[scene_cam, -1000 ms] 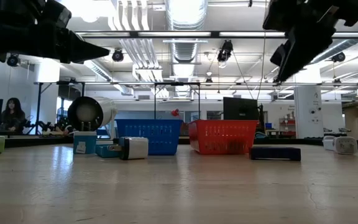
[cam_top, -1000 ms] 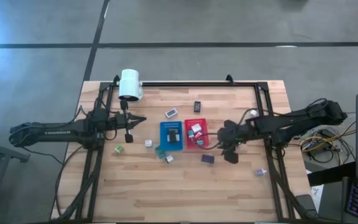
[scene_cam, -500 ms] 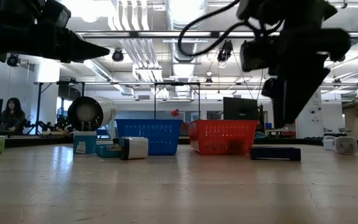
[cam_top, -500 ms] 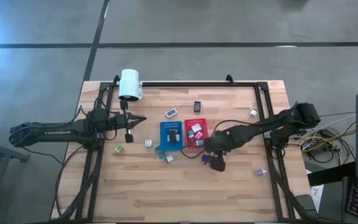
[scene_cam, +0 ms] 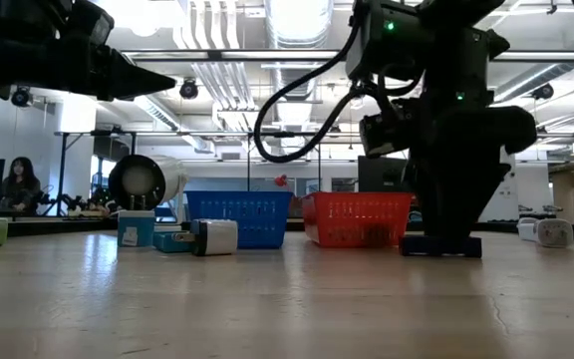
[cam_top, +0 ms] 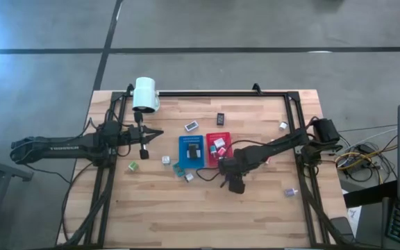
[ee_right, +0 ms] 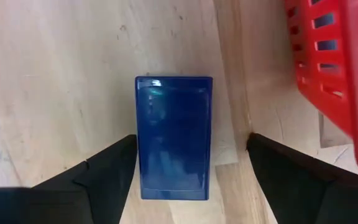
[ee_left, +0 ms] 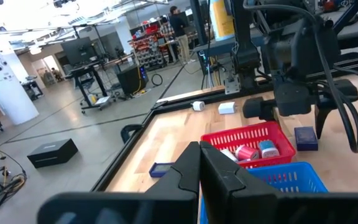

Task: Pick & Place Office items
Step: Put the bottom dark blue digital clock into the blue bin

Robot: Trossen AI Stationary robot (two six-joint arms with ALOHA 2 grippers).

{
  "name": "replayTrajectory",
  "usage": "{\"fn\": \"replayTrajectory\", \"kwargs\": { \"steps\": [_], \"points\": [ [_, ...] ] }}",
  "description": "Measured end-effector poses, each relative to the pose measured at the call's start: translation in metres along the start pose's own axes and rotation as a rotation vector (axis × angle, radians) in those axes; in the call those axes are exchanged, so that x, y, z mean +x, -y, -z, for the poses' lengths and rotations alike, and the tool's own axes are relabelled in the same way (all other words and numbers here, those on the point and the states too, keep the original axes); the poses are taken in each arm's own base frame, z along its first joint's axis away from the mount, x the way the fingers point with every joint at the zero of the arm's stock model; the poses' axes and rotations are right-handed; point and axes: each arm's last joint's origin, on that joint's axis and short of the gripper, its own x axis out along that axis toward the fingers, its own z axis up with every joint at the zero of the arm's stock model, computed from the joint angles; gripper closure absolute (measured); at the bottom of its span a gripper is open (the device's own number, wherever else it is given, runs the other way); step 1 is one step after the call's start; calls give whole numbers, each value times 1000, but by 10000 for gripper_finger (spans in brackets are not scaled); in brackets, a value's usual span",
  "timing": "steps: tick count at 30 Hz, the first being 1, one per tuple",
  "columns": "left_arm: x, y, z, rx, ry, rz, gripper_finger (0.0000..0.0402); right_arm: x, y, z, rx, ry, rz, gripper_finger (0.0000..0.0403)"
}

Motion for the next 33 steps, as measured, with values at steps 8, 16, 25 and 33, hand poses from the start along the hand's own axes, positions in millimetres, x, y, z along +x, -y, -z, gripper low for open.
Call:
{"fn": "replayTrajectory", "kwargs": {
  "steps": [8, 16, 25, 33],
  "points": [
    [0, 0, 0, 0, -1, 0, 390, 4, 2, 4, 6, -9, 10, 166],
    [0, 0, 0, 0, -2, 0, 390, 0, 2, 5, -26, -4, -2, 254],
    [0, 0, 0, 0, -2, 0, 390, -46, -11, 12, -120, 155, -96, 254],
    [0, 0, 0, 0, -1, 0, 390, -99, -16, 26, -225, 576, -108, 254]
  ]
}}
